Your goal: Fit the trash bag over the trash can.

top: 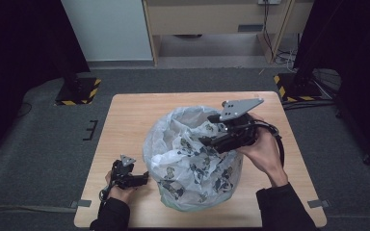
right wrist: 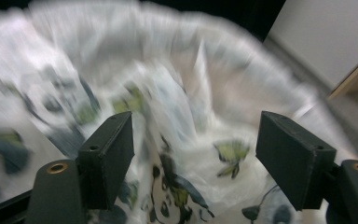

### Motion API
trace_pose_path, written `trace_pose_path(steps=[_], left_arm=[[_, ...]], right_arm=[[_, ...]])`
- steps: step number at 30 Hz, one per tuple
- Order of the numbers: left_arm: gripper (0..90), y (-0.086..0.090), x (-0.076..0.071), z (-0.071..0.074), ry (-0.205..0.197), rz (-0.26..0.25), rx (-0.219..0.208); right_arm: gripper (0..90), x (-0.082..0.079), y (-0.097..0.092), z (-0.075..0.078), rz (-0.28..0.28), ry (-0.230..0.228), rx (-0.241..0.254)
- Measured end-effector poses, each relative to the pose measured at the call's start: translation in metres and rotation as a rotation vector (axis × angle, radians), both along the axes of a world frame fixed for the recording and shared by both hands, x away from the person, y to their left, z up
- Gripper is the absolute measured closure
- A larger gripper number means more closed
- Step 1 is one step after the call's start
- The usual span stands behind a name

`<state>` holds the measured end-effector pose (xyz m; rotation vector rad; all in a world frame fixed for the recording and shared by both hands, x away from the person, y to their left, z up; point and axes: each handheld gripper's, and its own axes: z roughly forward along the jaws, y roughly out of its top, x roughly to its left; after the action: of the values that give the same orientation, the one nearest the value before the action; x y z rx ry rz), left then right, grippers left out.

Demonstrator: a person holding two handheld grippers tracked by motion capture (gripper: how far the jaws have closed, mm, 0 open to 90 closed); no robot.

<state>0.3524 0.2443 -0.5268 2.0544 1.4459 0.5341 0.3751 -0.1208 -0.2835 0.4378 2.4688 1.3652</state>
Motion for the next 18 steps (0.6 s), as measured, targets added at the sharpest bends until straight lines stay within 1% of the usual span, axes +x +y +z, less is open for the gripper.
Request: trace_pose_path(steps=[3, 4, 5, 6, 11, 13, 15, 18], left_arm=[[12.1, 0.000, 0.000, 0.000, 0.000, -0.001, 0.000], [12.0, 0.000, 0.000, 0.000, -0.001, -0.001, 0.000], [12.0, 0.000, 0.000, 0.000, -0.001, -0.002, 0.001], [12.0, 0.000, 0.000, 0.000, -0.001, -0.001, 0.000], [12.0, 0.000, 0.000, 0.000, 0.000, -0.002, -0.004], [12.0, 0.000, 0.000, 0.000, -0.001, -0.003, -0.002], [12.0, 0.000, 0.000, 0.000, 0.000, -0.003, -0.003], [12.0, 0.000, 0.000, 0.000, -0.001, -0.004, -0.003]], right_arm=[[25.3, -0.006, -0.001, 0.015, -0.021, -0.051, 0.085], [23.7, -0.007, 0.002, 0.018, -0.029, -0.065, 0.106], [23.5, -0.007, 0.005, 0.021, -0.034, -0.070, 0.116], [23.4, -0.007, 0.009, 0.022, -0.032, -0.068, 0.116], [20.1, -0.004, 0.037, 0.023, -0.011, -0.052, 0.076], [18.4, -0.001, 0.045, 0.022, -0.020, -0.032, 0.062], [17.3, 0.002, 0.052, 0.019, -0.032, -0.012, 0.060], [16.7, 0.003, 0.059, 0.012, -0.024, 0.015, 0.074]])
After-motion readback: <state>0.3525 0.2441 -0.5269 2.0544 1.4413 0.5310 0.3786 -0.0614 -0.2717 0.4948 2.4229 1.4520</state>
